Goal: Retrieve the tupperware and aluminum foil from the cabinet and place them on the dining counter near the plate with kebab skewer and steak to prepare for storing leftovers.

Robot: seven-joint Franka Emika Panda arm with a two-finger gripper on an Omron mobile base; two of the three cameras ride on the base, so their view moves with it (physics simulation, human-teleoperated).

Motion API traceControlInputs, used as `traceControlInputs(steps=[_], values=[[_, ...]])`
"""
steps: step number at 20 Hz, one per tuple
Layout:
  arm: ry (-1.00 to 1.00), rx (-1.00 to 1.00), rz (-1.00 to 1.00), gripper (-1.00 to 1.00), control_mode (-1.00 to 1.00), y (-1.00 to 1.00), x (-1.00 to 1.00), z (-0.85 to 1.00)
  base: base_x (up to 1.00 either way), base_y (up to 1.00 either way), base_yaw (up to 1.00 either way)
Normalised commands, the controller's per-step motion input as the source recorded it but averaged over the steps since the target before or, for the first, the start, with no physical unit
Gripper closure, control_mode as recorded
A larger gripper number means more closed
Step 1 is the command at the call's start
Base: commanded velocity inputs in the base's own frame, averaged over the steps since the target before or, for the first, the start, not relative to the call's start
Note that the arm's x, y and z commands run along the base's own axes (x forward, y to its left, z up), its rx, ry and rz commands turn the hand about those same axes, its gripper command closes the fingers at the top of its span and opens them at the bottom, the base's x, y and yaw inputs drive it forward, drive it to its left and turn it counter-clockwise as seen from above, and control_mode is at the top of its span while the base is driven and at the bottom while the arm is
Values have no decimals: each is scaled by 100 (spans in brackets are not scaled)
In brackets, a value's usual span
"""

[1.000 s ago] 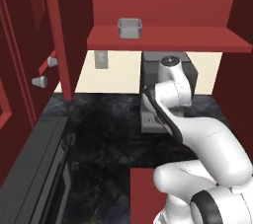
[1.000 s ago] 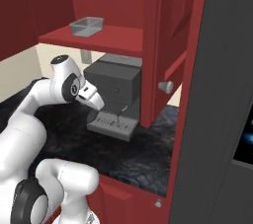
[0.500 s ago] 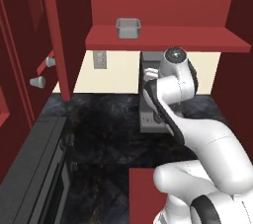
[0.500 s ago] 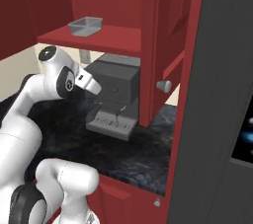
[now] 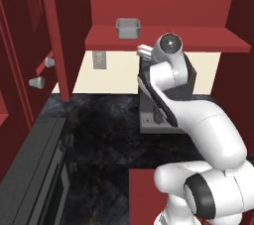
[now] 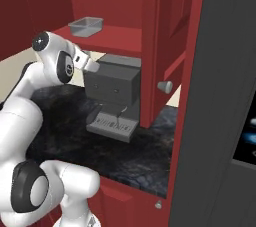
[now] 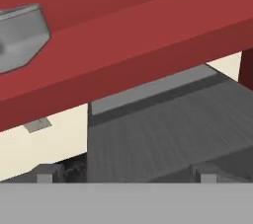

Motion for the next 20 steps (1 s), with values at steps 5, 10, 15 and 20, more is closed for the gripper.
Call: traceControlInputs(steps=[5,10,15,20], values=[[-10,0,0,-100,-100,29,42,66,0,0,0],[2,0,0,-100,-100,22,14,60,0,0,0],[12,0,0,-100,-100,4,23,37,0,0,0],[5,0,0,-100,-100,0,25,39,0,0,0]])
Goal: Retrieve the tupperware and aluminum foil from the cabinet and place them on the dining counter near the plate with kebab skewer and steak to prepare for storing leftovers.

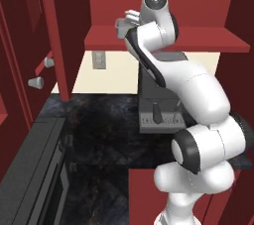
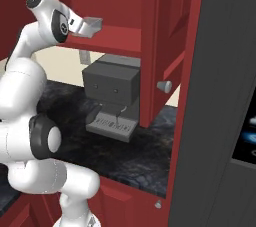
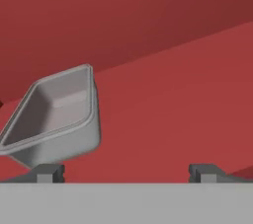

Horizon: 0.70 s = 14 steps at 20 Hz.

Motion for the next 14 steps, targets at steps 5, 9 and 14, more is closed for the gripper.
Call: traceControlInputs(steps=[5,9,14], values=[[12,-1,0,-100,-100,1,38,5,0,0,0],[6,0,0,-100,-100,0,52,-13,0,0,0],[2,0,0,-100,-100,4,63,-17,0,0,0]])
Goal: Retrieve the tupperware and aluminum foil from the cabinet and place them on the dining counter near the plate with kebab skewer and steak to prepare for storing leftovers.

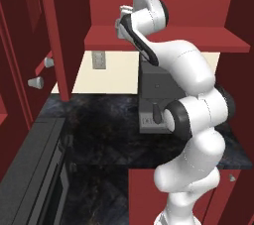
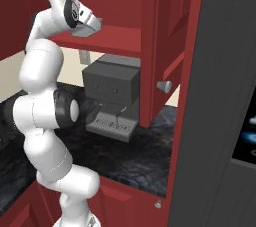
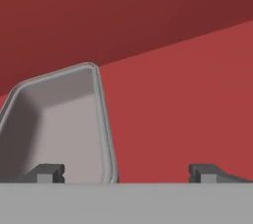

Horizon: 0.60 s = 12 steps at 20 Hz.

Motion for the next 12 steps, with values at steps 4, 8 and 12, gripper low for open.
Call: traceControlInputs(steps=[4,8,12], values=[[0,0,0,-100,-100,14,61,-12,0,0,0],[-2,0,0,-100,-100,12,62,0,0,0,0],[0,0,0,-100,-100,3,64,-4,0,0,0]])
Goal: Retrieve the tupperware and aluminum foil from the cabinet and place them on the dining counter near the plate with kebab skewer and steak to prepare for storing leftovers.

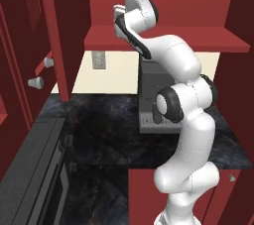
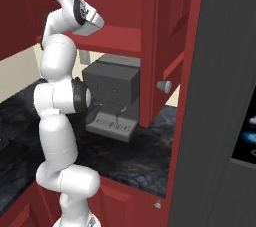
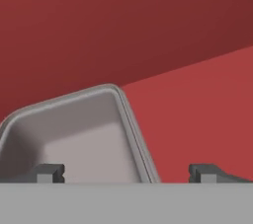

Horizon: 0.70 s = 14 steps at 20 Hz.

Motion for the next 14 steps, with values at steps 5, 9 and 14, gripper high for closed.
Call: traceControlInputs(steps=[5,9,14], values=[[3,-5,-8,100,-100,0,24,-56,0,0,0],[3,-7,-9,100,-100,0,13,-61,0,0,0],[-6,-1,-5,100,-100,0,9,-36,0,0,0]])
